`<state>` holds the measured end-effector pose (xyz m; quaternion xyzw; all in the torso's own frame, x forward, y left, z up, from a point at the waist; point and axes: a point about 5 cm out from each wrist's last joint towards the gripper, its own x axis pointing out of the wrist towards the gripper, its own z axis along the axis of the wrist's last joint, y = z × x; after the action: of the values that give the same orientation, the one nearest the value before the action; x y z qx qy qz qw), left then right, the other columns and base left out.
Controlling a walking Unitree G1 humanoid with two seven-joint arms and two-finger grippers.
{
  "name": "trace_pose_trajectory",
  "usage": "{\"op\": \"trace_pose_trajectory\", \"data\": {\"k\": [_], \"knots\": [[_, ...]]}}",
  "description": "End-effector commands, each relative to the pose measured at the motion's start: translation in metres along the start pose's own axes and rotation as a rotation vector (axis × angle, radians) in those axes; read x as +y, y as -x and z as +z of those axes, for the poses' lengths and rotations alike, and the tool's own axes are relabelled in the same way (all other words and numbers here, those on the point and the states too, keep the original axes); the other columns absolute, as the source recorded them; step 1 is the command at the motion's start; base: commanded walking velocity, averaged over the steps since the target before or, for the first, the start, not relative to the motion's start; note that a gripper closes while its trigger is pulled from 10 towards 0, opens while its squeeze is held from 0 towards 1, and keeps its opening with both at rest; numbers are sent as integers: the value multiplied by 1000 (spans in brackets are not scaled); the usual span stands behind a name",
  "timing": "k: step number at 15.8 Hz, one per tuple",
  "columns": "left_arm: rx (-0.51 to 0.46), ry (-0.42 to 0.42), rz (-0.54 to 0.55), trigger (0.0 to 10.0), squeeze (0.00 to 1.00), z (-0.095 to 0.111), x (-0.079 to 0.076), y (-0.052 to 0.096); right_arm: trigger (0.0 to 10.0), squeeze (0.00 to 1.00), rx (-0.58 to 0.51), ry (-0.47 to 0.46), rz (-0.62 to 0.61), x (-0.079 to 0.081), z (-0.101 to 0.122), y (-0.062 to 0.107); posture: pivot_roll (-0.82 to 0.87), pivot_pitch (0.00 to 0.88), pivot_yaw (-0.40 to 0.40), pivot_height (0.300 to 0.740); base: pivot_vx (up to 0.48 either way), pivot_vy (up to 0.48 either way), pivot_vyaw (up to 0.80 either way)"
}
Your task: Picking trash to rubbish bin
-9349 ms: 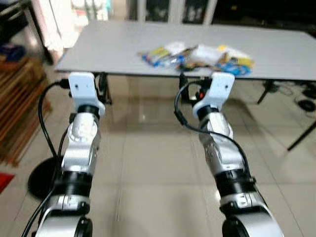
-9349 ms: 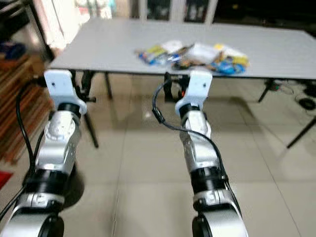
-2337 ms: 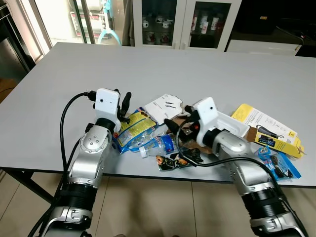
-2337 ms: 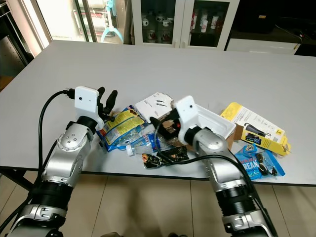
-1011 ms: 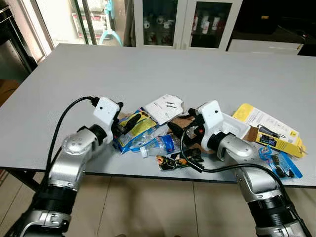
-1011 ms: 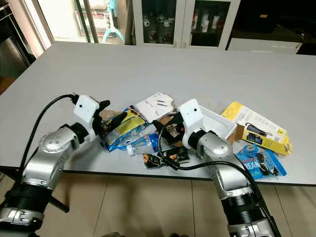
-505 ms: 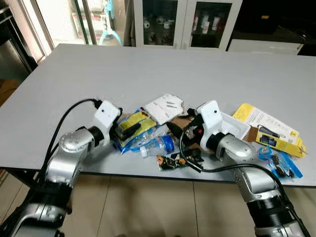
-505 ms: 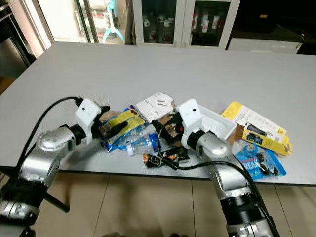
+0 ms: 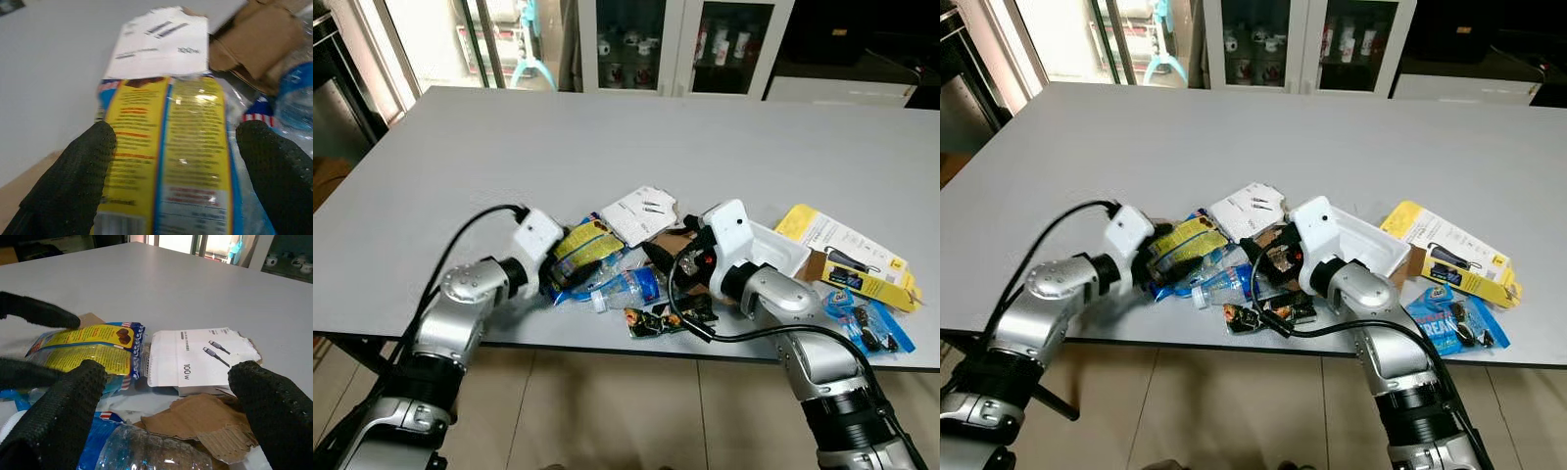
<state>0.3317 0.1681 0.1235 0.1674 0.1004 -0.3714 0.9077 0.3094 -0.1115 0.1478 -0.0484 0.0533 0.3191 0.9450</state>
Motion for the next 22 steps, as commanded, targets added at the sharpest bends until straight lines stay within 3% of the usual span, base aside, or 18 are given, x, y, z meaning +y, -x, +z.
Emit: {"op": "trace_pose_trajectory", "data": {"k": [1, 6, 10, 14, 15, 16, 22], "knots": [[37, -36, -36, 10000, 0, -5, -6, -2, 10000, 0, -1, -6, -12, -1, 1, 1, -14, 66, 11, 740, 0, 0, 0], [134, -158, -10, 10000, 0, -16, -9, -6, 10000, 0, -1, -10, -3, 1, 1, 0, -16, 71, 11, 740, 0, 0, 0], [164, -250, 123, 10000, 0, -13, 4, -8, 10000, 0, -1, -11, -1, 2, 0, 0, -15, 70, 10, 740, 0, 0, 0], [206, -232, 196, 10000, 0, -20, 8, -11, 10000, 0, 0, -10, 3, 2, 0, -1, -16, 69, 6, 740, 0, 0, 0], [227, -216, 202, 7569, 0, -24, 6, -11, 10000, 0, 1, -10, 3, 2, 0, -1, -18, 70, 5, 740, 0, 0, 0], [230, -195, 212, 0, 0, -26, 6, -12, 10000, 0, 1, -9, 3, 2, 0, 0, -19, 70, 4, 740, 0, 0, 0], [205, -165, 215, 0, 0, -23, 4, -16, 10000, 0, 3, -9, 6, 2, 0, -1, -17, 69, 4, 740, 0, 0, 0]]}}
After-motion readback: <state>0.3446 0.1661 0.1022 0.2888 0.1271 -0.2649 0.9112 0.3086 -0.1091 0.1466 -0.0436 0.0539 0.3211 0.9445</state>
